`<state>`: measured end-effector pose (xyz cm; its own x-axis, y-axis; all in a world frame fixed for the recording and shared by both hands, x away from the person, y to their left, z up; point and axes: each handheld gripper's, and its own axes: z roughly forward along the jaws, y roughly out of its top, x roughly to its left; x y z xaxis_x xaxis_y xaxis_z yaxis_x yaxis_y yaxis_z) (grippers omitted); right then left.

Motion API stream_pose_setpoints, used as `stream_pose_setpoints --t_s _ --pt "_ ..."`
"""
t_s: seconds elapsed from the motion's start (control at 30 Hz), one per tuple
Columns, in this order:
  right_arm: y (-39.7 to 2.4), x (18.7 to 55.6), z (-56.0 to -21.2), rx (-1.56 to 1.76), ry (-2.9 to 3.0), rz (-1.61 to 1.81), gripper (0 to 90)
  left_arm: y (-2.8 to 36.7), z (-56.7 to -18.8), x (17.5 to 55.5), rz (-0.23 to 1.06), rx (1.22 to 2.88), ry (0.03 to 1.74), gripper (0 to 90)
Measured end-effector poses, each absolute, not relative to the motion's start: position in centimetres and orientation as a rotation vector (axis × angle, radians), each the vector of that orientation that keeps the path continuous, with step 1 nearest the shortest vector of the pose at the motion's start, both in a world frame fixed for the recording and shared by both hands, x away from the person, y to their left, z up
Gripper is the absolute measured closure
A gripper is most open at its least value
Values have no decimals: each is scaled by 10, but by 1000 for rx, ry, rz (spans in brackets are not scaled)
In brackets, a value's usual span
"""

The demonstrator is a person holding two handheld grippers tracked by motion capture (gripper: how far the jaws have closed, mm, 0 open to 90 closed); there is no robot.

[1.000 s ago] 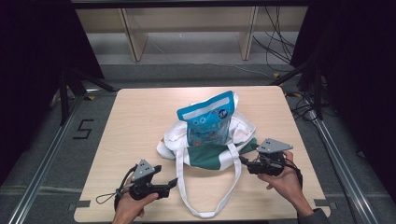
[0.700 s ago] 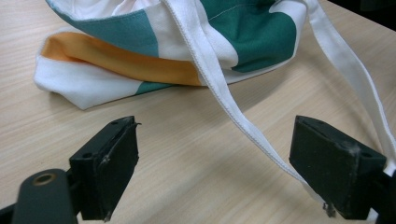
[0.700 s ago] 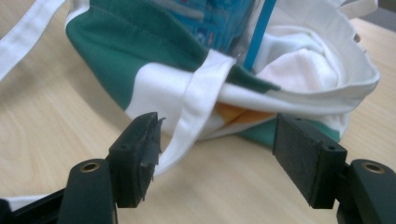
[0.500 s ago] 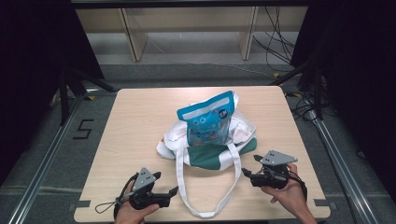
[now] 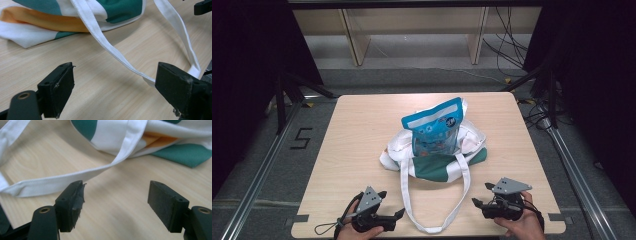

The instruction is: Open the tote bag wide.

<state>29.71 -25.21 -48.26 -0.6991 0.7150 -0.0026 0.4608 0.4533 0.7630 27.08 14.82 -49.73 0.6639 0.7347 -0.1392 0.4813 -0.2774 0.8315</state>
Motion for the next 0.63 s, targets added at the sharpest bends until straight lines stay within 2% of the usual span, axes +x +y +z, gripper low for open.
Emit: stream_pose_setpoints --t_s 0.17,0.63 --pt "-254 288 -488 1010 2416 1082 301 147 -498 271 339 1954 950 149" --pt "-256 291 -491 980 2421 1041 300 148 -498 273 350 1974 932 150"
